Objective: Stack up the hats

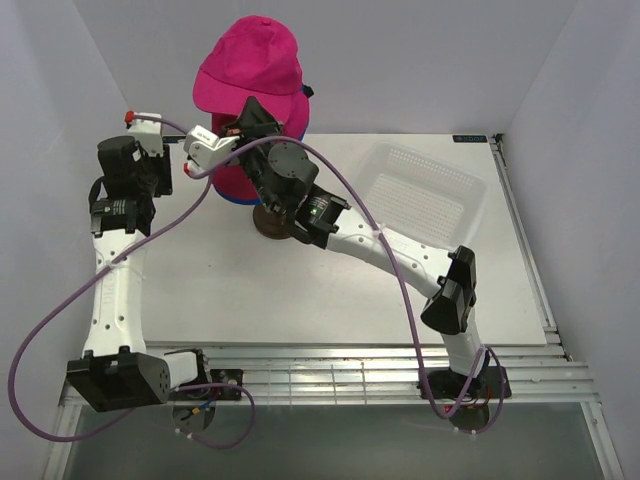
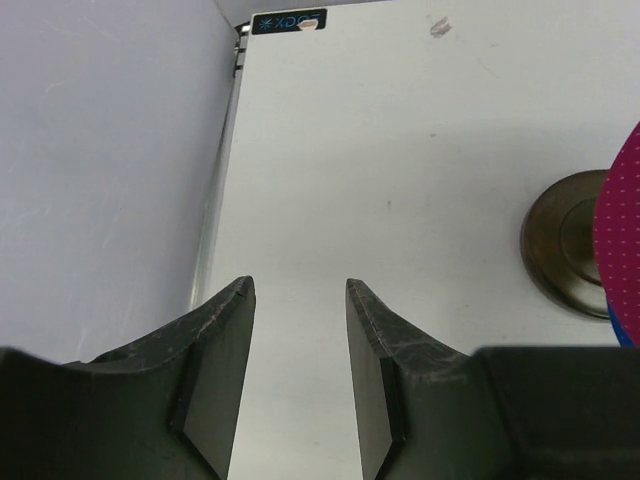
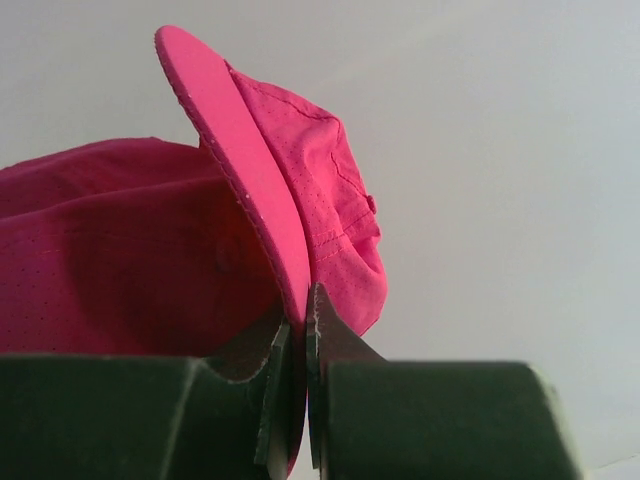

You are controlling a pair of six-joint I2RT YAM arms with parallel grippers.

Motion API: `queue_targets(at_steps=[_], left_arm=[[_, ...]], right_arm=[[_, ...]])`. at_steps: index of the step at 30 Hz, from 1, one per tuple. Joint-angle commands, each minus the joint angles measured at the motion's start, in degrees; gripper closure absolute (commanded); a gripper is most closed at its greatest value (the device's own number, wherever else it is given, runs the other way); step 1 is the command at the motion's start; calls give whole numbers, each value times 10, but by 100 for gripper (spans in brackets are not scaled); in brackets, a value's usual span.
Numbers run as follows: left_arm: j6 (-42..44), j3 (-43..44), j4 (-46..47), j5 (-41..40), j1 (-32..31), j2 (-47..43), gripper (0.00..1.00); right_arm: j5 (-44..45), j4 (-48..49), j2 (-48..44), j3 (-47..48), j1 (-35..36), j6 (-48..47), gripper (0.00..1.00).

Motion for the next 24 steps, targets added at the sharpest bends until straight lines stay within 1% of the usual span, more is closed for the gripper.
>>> queue_targets(at_steps=[1,2,3,5,8,10,11,12,14,15,18,19,24], left_arm=[[-45,-7,21,101,17,-7,48],[-60,-22,21,145,18,-8,48],[-67,-29,21,162,18,-8,48],[-81,-41,24,189,18,-7,48],[-90,-52,24,207,21,-5,48],[-105,-52,22,243,30,-2,48],[-112,-50,21,259,47,0,48],[-125,-46,19,291,58,6,48],[-129,-29,12,319,91,12,48],[-129,-26,11,338,97,16,48],[-128,-24,10,361,101,20,48],[-128,-25,6,383,101,24,47],[-129,-57,11,426,101,26,47]], right_arm=[[18,78,-52,-16,17,-44,92],[20,79,-53,-23,18,-54,92],[25,79,-54,-31,18,-58,92],[30,94,-56,-43,19,-77,92],[39,123,-57,-64,22,-117,92],[43,134,-59,-73,26,-131,92],[45,136,-60,-75,29,-136,92],[47,137,-62,-78,32,-142,92],[49,144,-68,-95,41,-151,92],[54,156,-71,-103,47,-167,92],[61,186,-75,-135,59,-195,92],[62,192,-75,-139,61,-205,92],[69,203,-75,-159,74,-221,92]])
